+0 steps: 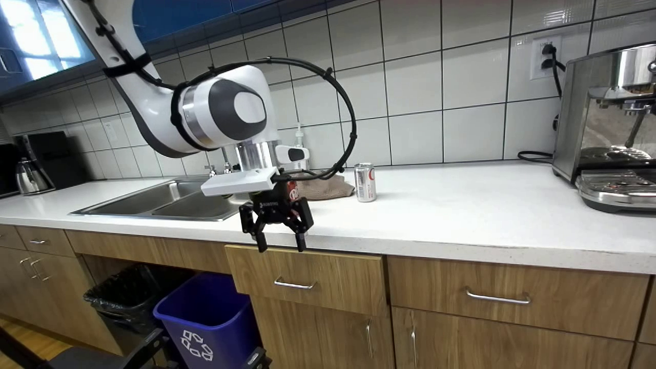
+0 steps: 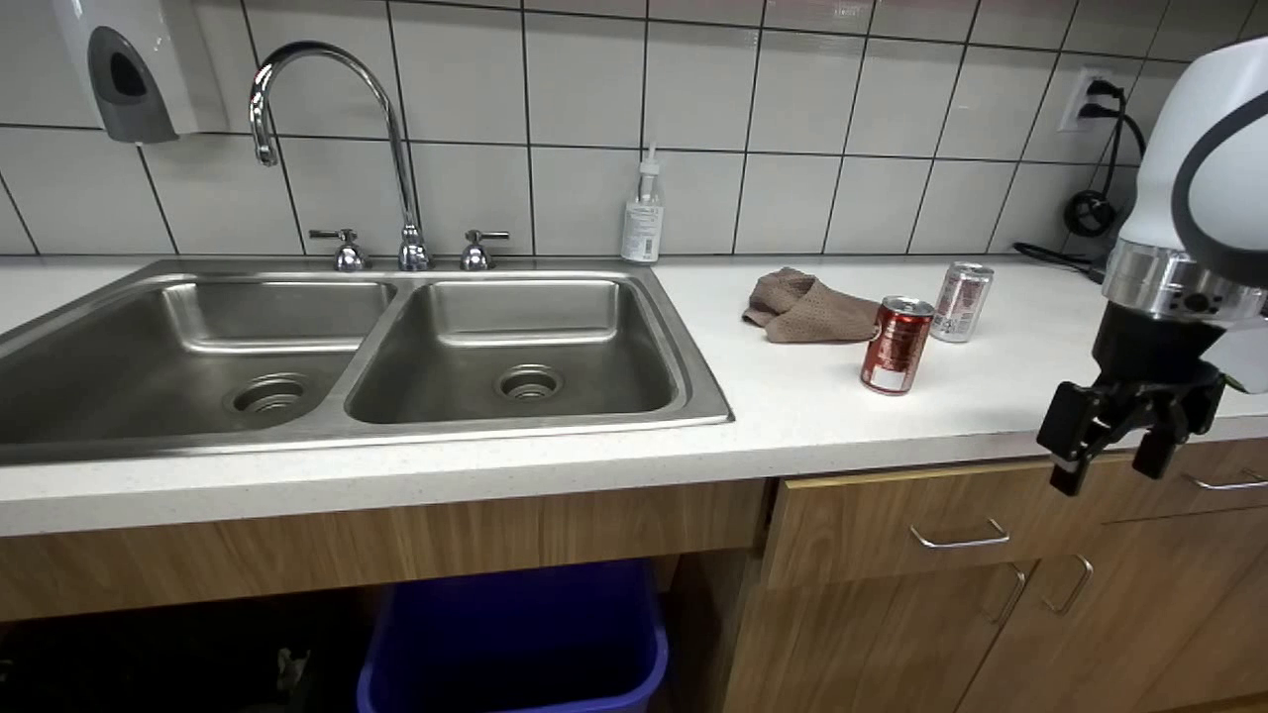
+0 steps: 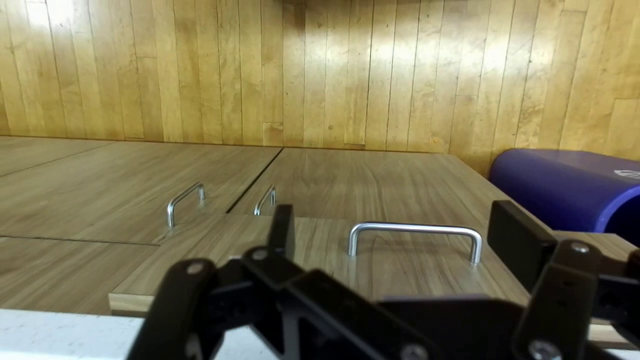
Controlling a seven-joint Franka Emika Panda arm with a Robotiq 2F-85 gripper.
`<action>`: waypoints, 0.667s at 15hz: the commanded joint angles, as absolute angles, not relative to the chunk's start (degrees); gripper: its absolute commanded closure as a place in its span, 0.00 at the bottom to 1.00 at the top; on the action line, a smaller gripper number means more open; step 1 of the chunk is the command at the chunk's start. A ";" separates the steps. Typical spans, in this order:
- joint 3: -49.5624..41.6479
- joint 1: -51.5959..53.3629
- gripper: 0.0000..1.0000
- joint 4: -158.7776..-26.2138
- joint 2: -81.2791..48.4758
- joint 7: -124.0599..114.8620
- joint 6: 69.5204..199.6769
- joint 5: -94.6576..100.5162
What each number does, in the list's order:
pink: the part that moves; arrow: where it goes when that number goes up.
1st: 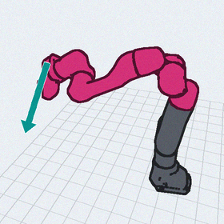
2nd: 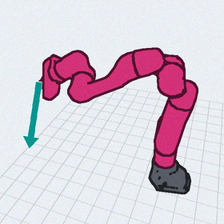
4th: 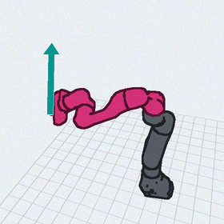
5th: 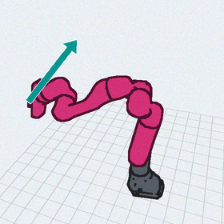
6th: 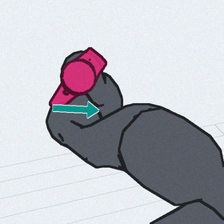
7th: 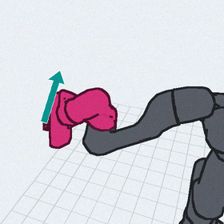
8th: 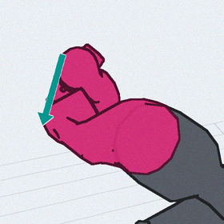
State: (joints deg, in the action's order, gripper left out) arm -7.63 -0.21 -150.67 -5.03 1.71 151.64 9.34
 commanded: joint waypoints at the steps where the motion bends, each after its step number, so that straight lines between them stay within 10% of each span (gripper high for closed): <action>1: -5.66 -0.76 0.00 -151.94 0.93 0.78 146.39 9.40; 10: -4.56 -1.25 0.00 -150.79 0.81 1.75 145.89 9.20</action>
